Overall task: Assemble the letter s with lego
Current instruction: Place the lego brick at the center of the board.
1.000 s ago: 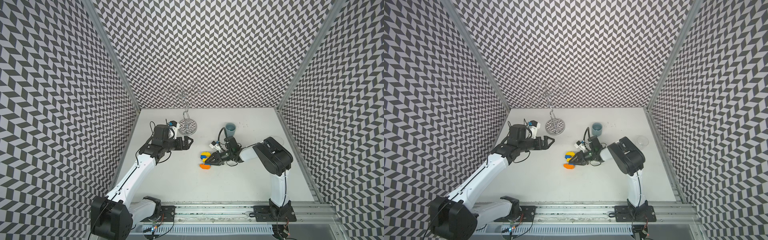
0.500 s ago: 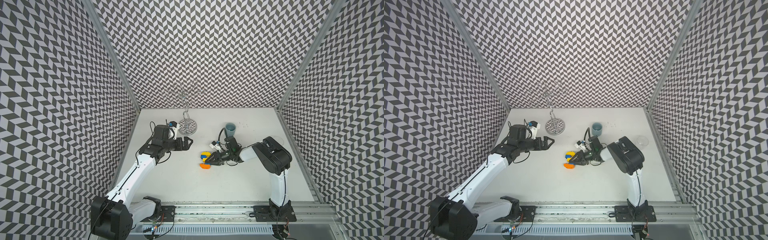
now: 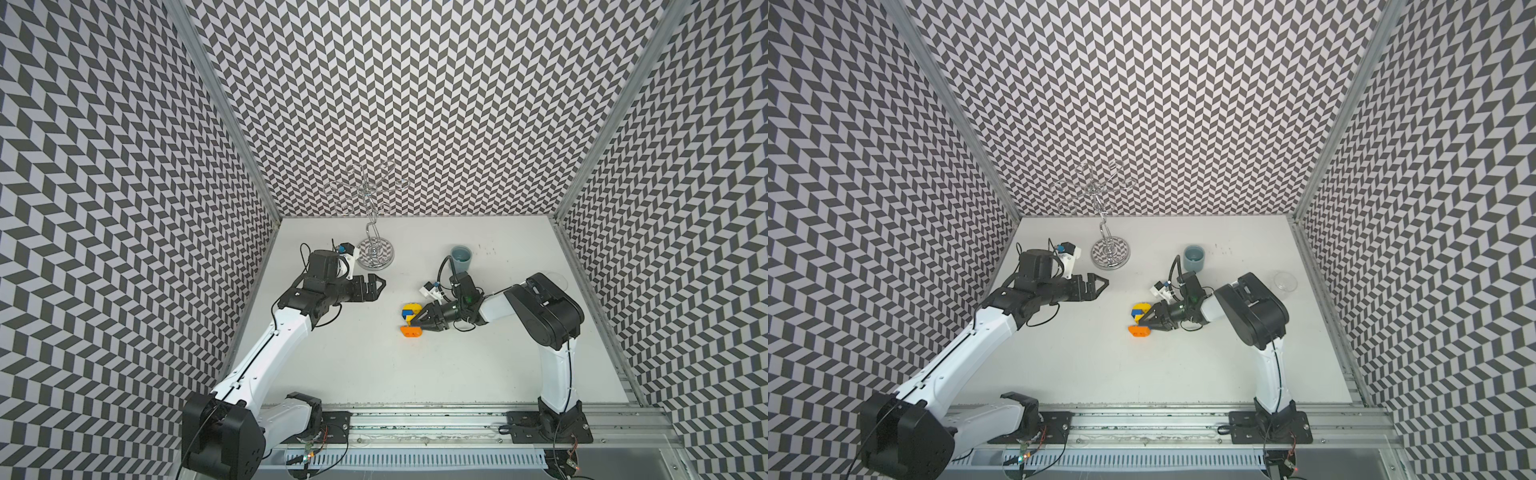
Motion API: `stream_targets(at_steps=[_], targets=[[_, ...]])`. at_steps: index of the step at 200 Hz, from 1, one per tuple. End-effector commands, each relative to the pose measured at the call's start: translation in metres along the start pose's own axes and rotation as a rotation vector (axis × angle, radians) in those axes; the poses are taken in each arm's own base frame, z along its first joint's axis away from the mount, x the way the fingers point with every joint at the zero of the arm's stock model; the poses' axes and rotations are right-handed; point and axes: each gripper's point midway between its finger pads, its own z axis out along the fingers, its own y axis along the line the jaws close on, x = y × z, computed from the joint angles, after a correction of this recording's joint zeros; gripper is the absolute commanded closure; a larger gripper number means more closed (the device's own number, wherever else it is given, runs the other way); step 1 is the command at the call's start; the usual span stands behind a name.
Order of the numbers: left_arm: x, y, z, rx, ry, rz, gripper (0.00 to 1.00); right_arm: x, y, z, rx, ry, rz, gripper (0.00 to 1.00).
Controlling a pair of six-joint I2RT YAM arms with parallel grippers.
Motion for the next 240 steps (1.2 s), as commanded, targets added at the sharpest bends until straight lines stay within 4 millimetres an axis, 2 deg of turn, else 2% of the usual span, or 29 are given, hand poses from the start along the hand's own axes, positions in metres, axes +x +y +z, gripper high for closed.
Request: stream_targets(at_steps=[1, 47, 93, 147, 240], targets=[[-0.009, -0.003, -0.007, -0.005, -0.024, 0.022, 0.0, -0.001, -0.005, 0.0, -0.007, -0.009, -0.009, 0.56], [-0.01, -0.003, -0.007, -0.004, -0.025, 0.022, 0.0, -0.003, -0.006, -0.003, 0.003, -0.018, -0.004, 0.51], [-0.009, -0.003, -0.007, -0.005, -0.023, 0.019, 0.01, -0.012, -0.014, -0.006, 0.098, -0.047, -0.005, 0.49], [-0.008, -0.002, -0.007, -0.007, -0.022, 0.02, 0.0, -0.017, -0.035, -0.012, 0.253, -0.071, 0.005, 0.45], [-0.005, -0.002, -0.008, -0.004, -0.023, 0.02, 0.0, -0.027, -0.053, -0.027, 0.442, -0.12, -0.026, 0.4]])
